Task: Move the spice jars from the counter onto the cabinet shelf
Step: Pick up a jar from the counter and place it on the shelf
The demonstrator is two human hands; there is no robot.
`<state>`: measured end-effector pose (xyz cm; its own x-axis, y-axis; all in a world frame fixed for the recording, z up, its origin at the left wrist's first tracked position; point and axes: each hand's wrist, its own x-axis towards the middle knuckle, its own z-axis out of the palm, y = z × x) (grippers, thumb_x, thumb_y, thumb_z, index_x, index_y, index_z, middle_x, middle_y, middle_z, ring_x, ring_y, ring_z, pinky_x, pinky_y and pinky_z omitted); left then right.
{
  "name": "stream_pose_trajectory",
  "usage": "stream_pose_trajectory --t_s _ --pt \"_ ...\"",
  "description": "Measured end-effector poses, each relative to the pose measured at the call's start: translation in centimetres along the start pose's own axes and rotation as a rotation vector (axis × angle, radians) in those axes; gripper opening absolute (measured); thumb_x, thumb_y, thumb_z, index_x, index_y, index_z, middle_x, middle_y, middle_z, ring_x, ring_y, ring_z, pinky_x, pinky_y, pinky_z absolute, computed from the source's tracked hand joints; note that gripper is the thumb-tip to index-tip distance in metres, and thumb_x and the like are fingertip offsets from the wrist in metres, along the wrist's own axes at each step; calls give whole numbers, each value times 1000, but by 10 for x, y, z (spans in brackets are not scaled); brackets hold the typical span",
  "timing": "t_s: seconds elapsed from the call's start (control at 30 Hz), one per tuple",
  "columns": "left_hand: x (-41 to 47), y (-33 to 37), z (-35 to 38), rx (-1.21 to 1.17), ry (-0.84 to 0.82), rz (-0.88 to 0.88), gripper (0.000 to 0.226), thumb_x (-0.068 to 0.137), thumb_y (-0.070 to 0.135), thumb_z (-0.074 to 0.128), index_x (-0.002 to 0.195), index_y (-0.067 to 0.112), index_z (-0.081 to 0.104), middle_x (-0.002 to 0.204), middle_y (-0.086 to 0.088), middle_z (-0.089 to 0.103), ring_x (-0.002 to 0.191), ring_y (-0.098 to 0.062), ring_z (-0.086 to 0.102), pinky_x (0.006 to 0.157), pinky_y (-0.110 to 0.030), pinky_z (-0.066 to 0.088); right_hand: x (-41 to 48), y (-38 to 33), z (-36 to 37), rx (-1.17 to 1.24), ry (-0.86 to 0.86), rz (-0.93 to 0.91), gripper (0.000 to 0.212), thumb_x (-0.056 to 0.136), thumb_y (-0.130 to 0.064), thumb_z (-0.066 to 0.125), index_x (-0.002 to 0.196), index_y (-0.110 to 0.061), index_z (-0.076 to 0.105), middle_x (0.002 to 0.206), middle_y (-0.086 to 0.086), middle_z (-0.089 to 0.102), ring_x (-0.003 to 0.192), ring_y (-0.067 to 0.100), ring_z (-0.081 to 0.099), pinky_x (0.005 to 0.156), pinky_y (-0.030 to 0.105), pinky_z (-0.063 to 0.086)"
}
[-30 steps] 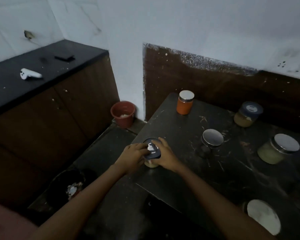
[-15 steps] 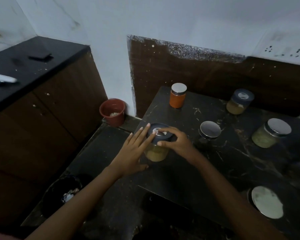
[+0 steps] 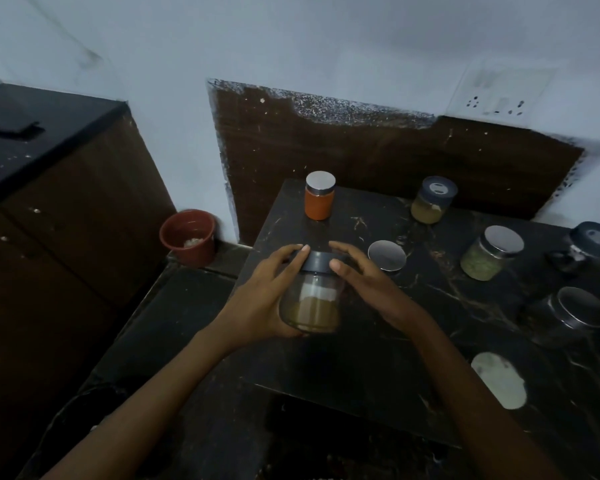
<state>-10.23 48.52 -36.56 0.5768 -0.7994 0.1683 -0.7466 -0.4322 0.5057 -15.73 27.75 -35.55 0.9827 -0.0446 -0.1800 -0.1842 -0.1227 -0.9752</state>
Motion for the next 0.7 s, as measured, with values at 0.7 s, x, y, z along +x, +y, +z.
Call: stream_pose_trajectory --t_s 0.7 --pt "25 13 11 -11 -81 -22 131 59 55 78 140 39 -23 149 15 -28 140 -11 -12 109 -34 17 -26 0 -10 -694 -57 -195 124 61 -25 84 138 -42 -11 152 -14 -4 130 -2 6 110 29 22"
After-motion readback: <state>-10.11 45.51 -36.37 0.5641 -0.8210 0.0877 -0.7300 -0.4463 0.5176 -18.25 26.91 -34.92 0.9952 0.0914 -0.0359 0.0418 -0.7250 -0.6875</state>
